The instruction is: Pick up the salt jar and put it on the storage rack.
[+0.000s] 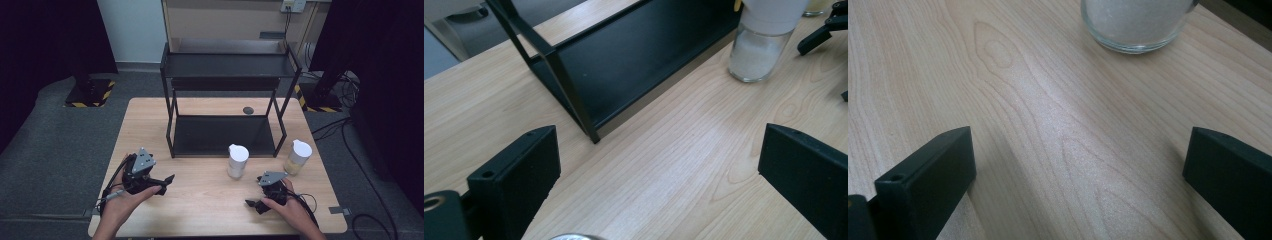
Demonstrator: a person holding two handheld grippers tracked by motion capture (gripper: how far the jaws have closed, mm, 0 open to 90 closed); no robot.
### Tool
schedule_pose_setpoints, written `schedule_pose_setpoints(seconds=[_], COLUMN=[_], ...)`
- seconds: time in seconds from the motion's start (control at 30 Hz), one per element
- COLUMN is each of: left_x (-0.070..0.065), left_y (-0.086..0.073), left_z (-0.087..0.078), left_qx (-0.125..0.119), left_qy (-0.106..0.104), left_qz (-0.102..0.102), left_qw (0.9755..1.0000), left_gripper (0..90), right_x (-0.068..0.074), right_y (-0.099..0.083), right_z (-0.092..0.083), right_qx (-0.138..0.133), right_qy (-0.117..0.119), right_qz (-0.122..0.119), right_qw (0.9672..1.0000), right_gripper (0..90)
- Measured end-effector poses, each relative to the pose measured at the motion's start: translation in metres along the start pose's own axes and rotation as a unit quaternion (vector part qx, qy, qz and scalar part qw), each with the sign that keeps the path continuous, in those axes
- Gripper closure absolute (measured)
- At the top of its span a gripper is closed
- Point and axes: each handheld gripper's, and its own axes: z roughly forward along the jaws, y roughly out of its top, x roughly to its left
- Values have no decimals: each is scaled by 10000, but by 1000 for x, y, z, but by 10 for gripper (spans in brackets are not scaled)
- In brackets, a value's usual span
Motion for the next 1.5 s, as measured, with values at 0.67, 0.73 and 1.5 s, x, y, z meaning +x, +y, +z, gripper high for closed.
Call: schedule_pose_setpoints(seconds=[0.67, 0.73, 1.5], left_x=[23, 24, 27], left_y=[-25, -27, -42], left_z=[-1, -1, 10], left_qx=[342, 371, 658], left_qy=[147, 144, 68], left_qz=[-244, -259, -329], left_qw=[9990, 9989, 9973], left_gripper=[27, 30, 39], right_x=[0, 0, 1], right_y=[0, 0, -1], right_z=[0, 0, -1], right_qx=[-1, -3, -2], right_qy=[-3, -4, -15], right_qz=[3, 3, 17], right_qw=[10000, 10000, 10000], right_gripper=[9, 9, 9])
